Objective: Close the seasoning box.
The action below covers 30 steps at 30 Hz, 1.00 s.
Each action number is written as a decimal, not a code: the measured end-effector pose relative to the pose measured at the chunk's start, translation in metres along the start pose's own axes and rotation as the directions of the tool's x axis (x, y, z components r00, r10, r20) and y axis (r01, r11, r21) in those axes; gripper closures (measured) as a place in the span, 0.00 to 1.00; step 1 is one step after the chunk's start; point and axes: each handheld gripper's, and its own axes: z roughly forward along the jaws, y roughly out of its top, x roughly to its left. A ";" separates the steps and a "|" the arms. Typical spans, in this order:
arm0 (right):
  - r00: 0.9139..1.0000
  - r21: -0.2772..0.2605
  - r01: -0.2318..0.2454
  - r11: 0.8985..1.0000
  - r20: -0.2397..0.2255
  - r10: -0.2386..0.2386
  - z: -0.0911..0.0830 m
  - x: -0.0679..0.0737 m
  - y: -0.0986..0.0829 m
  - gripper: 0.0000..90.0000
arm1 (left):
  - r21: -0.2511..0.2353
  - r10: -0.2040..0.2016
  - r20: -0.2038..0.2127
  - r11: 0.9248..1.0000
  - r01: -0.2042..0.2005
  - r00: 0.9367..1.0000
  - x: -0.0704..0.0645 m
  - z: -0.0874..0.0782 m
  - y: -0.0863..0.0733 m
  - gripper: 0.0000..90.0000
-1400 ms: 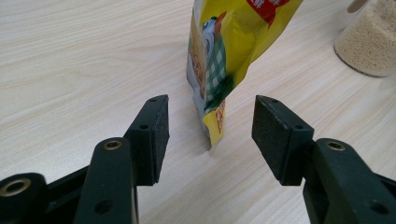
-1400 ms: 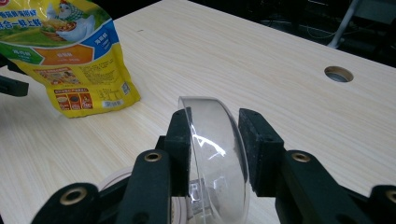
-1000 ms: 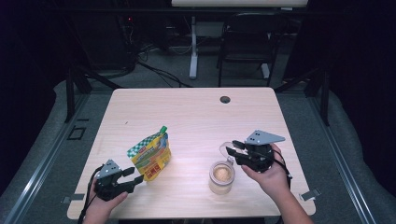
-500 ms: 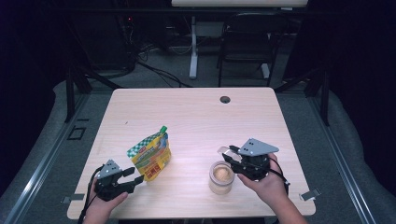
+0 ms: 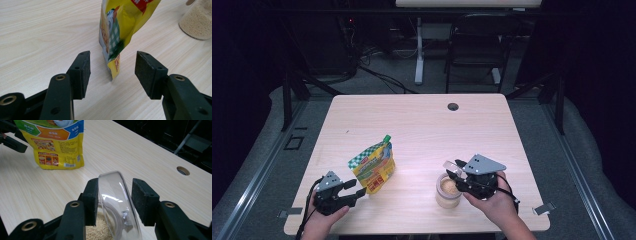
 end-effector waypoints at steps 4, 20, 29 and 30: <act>1.000 -0.003 -0.009 1.000 -0.013 0.009 0.001 0.002 -0.002 0.61 | 0.000 0.002 -0.001 1.000 -0.002 1.000 0.000 0.000 0.000 0.52; 1.000 -0.006 -0.008 1.000 -0.016 0.008 0.006 0.012 -0.013 0.52 | 0.006 0.009 0.001 1.000 -0.009 1.000 -0.001 0.001 0.000 0.52; 1.000 -0.005 0.004 1.000 -0.018 -0.004 0.007 0.020 -0.016 0.48 | 0.009 0.005 0.003 1.000 -0.005 1.000 -0.003 0.002 0.000 0.52; 1.000 -0.003 0.008 1.000 -0.016 -0.008 0.007 0.021 -0.017 0.48 | 0.011 0.006 0.003 1.000 -0.006 1.000 -0.003 0.002 0.000 0.52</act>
